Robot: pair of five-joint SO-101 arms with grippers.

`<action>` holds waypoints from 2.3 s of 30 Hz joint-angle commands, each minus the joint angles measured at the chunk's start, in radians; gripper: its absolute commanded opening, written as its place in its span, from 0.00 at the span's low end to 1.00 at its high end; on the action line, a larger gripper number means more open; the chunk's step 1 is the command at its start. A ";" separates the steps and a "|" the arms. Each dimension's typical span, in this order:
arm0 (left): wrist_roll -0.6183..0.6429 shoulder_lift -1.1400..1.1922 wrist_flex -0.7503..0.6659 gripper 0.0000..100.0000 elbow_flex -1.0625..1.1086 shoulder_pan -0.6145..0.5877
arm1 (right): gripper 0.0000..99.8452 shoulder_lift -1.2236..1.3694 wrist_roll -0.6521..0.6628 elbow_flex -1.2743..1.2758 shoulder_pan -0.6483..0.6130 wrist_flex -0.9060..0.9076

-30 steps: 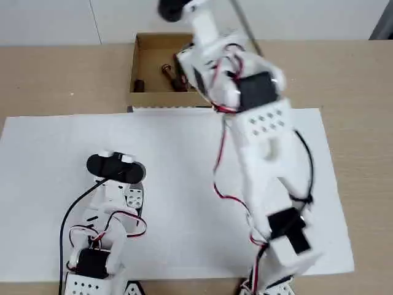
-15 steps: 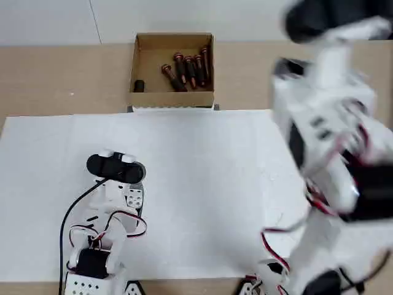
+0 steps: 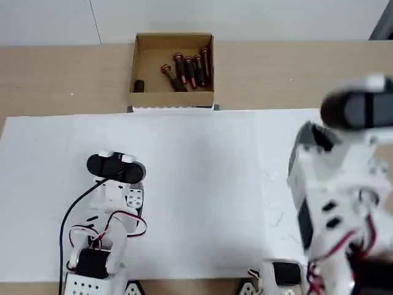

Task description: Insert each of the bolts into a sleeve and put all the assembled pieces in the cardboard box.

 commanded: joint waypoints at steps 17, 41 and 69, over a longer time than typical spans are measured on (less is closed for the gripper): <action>-0.005 -0.011 0.000 0.01 -0.004 -0.006 | 0.00 -0.823 0.066 1.224 0.033 -0.274; -0.005 -0.011 0.002 0.01 -0.004 -0.006 | 0.00 -0.816 0.140 1.656 0.028 -0.639; -0.005 -0.011 0.002 0.01 -0.004 -0.006 | 0.00 -0.816 0.144 1.656 0.033 -0.613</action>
